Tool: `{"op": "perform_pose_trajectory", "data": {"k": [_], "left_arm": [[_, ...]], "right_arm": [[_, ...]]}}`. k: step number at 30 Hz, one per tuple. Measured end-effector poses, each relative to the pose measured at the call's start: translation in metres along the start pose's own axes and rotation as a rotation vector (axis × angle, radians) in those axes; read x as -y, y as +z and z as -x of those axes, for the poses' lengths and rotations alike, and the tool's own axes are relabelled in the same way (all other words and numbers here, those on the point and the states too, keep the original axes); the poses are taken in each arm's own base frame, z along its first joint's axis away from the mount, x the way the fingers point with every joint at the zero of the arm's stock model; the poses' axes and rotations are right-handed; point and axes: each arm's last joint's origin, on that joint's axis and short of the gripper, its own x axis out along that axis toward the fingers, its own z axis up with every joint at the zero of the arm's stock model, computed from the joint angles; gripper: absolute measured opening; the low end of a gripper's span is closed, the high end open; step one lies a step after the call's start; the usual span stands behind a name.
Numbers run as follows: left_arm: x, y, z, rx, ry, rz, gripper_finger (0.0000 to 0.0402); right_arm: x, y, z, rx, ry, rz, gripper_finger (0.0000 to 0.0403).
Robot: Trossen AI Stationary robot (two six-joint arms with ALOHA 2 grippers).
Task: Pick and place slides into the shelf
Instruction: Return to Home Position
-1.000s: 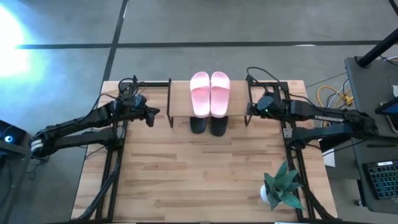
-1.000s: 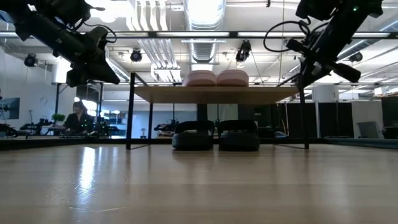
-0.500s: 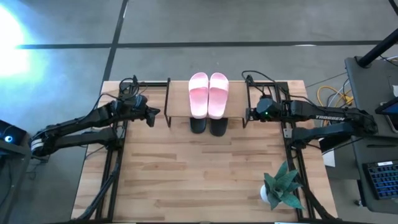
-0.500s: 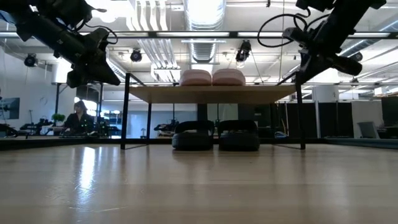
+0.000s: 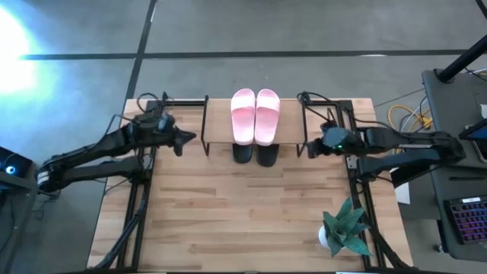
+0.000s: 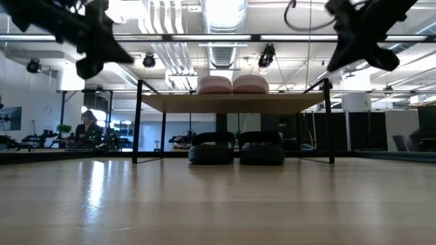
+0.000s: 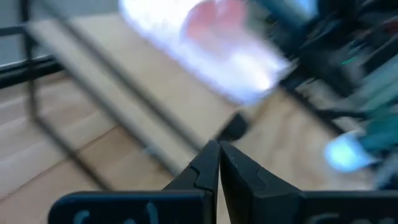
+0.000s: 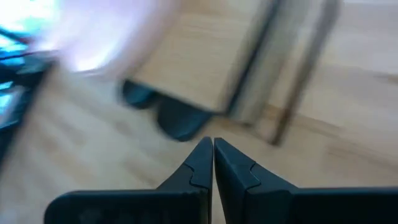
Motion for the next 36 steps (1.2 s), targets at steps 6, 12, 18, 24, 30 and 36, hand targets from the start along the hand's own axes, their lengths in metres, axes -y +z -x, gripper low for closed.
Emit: {"op": "perform_pose_trajectory", "data": {"k": [6,12,18,24,30,36], "left_arm": [[0.021,0.022,0.03,0.162,-0.187,0.057,0.0],[0.03,0.027,0.052,0.389,-0.402,0.074,0.0],[0.028,0.008,0.05,0.29,-0.578,0.049,0.0],[0.022,-0.013,0.043,0.296,-0.604,0.108,0.0],[0.014,-0.03,0.039,0.306,-0.536,0.129,0.0],[0.0,-0.047,0.049,0.266,-0.429,0.087,0.0]], "right_arm": [[-0.004,0.003,0.031,0.009,0.193,-0.072,0.0008],[-0.023,0.01,0.054,0.128,0.415,0.097,0.0008],[-0.039,-0.002,0.055,0.127,0.591,0.225,0.0008],[-0.046,-0.029,0.044,0.124,0.675,0.218,0.0008],[-0.029,-0.044,0.037,0.205,0.71,0.151,0.0008],[0.009,-0.045,0.032,0.252,0.729,0.068,0.0008]]}}
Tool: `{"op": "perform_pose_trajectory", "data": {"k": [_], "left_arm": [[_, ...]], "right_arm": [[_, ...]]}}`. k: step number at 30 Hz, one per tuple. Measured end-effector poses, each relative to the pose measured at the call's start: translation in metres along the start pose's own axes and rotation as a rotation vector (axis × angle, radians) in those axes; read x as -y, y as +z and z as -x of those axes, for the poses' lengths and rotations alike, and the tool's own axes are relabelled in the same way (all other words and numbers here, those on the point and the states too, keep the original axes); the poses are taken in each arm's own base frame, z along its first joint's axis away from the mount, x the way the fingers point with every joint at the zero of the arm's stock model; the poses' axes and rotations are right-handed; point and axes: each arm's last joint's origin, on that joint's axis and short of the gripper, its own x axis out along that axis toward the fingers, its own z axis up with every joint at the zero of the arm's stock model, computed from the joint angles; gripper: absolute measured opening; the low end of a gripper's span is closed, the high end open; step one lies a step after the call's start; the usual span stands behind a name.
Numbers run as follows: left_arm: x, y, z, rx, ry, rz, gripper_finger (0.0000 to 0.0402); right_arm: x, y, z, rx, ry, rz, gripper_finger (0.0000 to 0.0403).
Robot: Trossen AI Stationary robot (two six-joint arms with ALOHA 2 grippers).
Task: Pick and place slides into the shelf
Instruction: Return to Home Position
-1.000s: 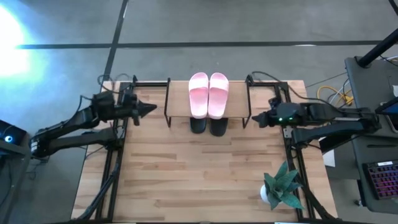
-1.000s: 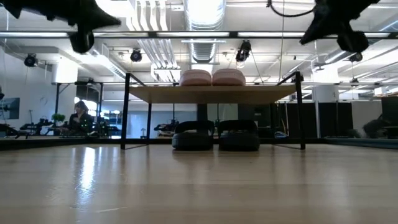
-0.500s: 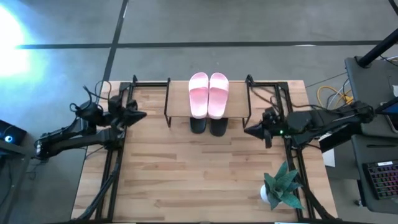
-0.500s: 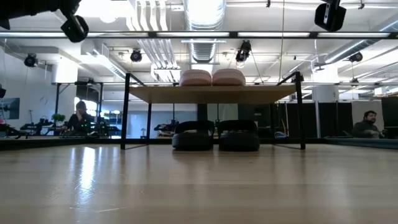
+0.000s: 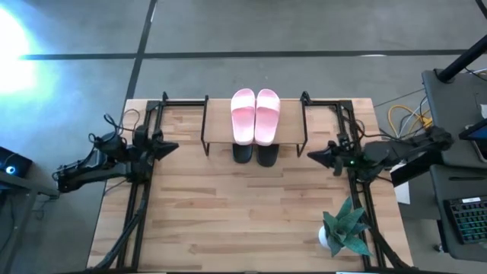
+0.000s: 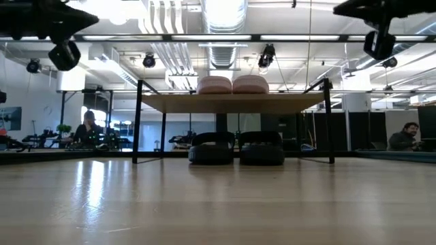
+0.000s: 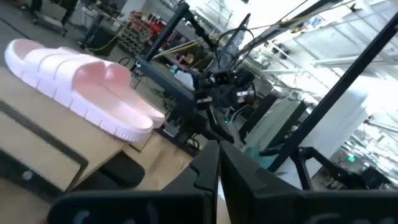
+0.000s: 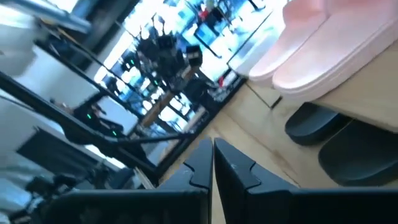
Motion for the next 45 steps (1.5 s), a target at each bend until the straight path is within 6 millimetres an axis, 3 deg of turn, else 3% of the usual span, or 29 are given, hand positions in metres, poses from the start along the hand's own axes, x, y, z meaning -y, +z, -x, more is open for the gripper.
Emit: {"op": "perform_pose_trajectory", "data": {"k": [7,11,19,31,39,45], "left_arm": [[0.006,0.006,0.005,-0.023,-0.04,-0.1,0.0],[-0.004,-0.007,0.006,-0.122,0.067,-0.071,0.0],[-0.013,-0.017,0.0,-0.11,0.103,-0.151,0.0],[-0.044,-0.059,-0.016,-0.116,0.059,-0.094,0.0],[-0.048,-0.063,-0.02,-0.084,0.027,-0.084,0.0],[-0.047,-0.063,-0.019,-0.082,0.024,-0.084,0.0]], "right_arm": [[0.03,-0.008,0.018,0.065,0.036,-0.034,0.0008],[0.048,-0.021,0.022,0.075,0.044,-0.068,0.0008],[0.07,-0.037,0.026,0.128,0.108,-0.075,0.0008],[0.083,-0.055,0.018,0.083,0.139,-0.074,0.0008],[0.08,-0.053,0.019,0.088,0.183,-0.041,0.0008],[0.084,-0.054,0.018,0.119,0.096,-0.025,0.0008]]}}
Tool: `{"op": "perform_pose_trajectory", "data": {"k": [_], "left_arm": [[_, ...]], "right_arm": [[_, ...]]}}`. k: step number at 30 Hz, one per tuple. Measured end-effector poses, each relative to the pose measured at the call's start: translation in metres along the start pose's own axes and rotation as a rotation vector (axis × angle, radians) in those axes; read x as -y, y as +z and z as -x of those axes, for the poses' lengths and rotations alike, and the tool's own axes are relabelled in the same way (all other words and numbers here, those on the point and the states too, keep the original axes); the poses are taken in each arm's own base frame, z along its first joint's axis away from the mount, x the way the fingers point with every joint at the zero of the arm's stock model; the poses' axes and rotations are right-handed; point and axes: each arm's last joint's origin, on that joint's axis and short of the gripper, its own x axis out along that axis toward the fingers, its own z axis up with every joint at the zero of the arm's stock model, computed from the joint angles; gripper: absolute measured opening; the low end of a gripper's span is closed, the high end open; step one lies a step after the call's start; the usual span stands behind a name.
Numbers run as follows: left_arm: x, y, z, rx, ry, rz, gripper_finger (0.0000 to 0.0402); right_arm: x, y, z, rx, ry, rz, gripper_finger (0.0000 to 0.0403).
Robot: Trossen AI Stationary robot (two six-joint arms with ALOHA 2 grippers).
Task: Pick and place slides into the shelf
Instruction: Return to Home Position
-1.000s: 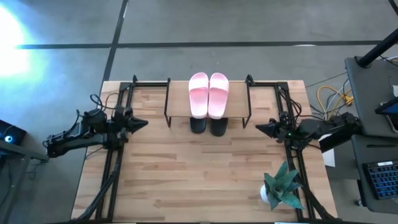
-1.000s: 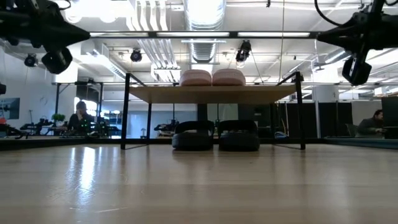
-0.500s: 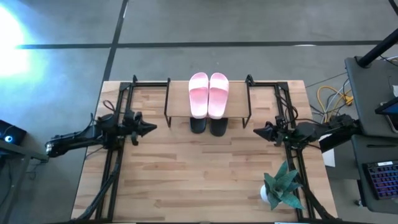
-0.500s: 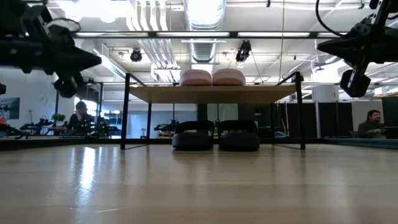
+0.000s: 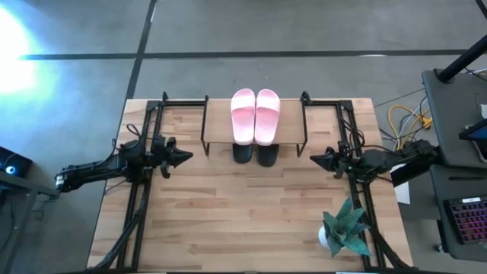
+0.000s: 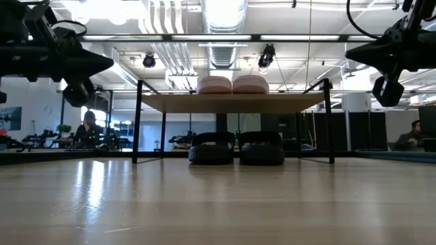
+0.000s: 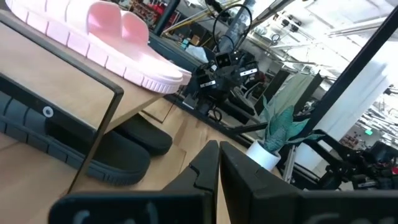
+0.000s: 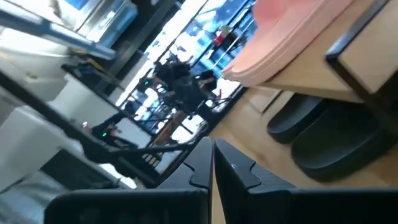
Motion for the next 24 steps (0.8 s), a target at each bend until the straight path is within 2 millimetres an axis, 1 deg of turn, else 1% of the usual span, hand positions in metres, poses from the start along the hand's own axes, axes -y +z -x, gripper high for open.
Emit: {"op": "perform_pose_trajectory", "data": {"k": [3,5,7,10,13,15,17,20,22,24], "left_arm": [[0.0,0.0,0.0,0.002,-0.002,0.0,0.0],[0.0,0.0,0.0,0.002,-0.001,0.0,0.0],[0.0,0.0,0.0,0.002,-0.001,0.0,0.0],[0.0,0.0,0.0,-0.002,0.002,0.0,0.0],[0.0,0.0,0.0,-0.004,0.003,0.0,0.0],[0.0,0.0,0.0,-0.004,0.003,0.0,0.0],[0.0,0.0,0.0,-0.003,0.002,0.0,0.0],[0.0,0.0,0.0,-0.004,0.003,0.0,0.0],[0.0,-0.001,0.0,-0.005,0.004,0.0,0.0],[0.0,0.0,0.0,-0.004,0.002,0.0,0.0]], "right_arm": [[0.001,0.0,-0.001,0.005,-0.017,-0.015,0.0008],[0.001,-0.001,-0.001,0.003,-0.016,-0.067,0.0008],[0.0,-0.001,-0.001,-0.014,-0.002,-0.067,0.0008],[-0.003,-0.002,0.0,-0.08,0.088,0.034,0.0008],[-0.012,-0.001,0.001,-0.138,0.273,0.166,0.0009],[-0.02,0.003,0.003,-0.128,0.428,0.264,0.0008],[-0.025,0.006,0.005,-0.088,0.517,0.374,0.0008],[-0.024,0.007,0.004,-0.04,0.479,0.472,0.0008],[-0.022,0.006,0.003,-0.024,0.439,0.51,0.0008],[-0.022,0.007,0.004,-0.011,0.438,0.53,0.0008]]}}
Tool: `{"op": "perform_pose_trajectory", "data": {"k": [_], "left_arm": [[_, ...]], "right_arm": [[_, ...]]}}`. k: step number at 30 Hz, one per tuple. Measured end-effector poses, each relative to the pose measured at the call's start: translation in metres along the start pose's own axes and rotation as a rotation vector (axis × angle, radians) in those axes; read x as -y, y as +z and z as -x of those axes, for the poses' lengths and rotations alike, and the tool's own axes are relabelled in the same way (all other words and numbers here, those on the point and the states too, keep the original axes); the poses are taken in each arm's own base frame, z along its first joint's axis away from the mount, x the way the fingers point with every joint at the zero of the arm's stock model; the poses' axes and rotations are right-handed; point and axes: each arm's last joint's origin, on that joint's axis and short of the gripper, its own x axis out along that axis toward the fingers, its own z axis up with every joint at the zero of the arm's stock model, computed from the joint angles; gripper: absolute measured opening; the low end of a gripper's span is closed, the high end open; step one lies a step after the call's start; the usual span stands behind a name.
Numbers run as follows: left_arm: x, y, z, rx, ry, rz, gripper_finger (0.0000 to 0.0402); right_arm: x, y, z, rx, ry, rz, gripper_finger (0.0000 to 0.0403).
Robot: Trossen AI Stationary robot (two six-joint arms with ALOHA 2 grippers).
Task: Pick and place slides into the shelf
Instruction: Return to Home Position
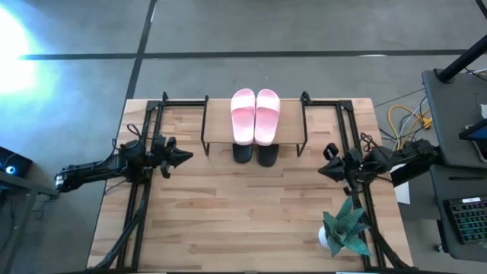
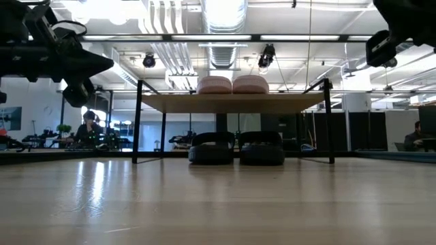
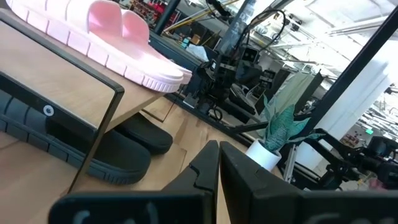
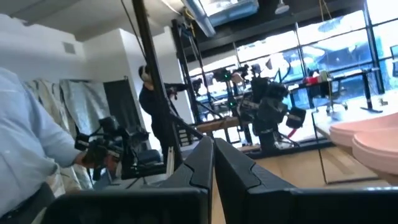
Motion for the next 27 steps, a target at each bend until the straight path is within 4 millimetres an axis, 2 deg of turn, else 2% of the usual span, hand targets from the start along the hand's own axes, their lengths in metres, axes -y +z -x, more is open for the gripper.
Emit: {"op": "perform_pose_trajectory", "data": {"k": [15,23,27], "left_arm": [[0.0,0.0,0.0,0.0,0.0,-0.001,0.0],[0.0,-0.001,0.0,-0.005,0.003,-0.131,0.0],[-0.001,-0.001,0.0,-0.006,0.004,-0.134,0.0]], "right_arm": [[0.001,0.001,-0.001,0.009,-0.022,-0.031,0.0008],[0.003,-0.014,0.002,-0.15,0.016,-0.006,0.0008],[0.002,-0.016,0.002,-0.174,0.047,0.07,0.0008]]}}
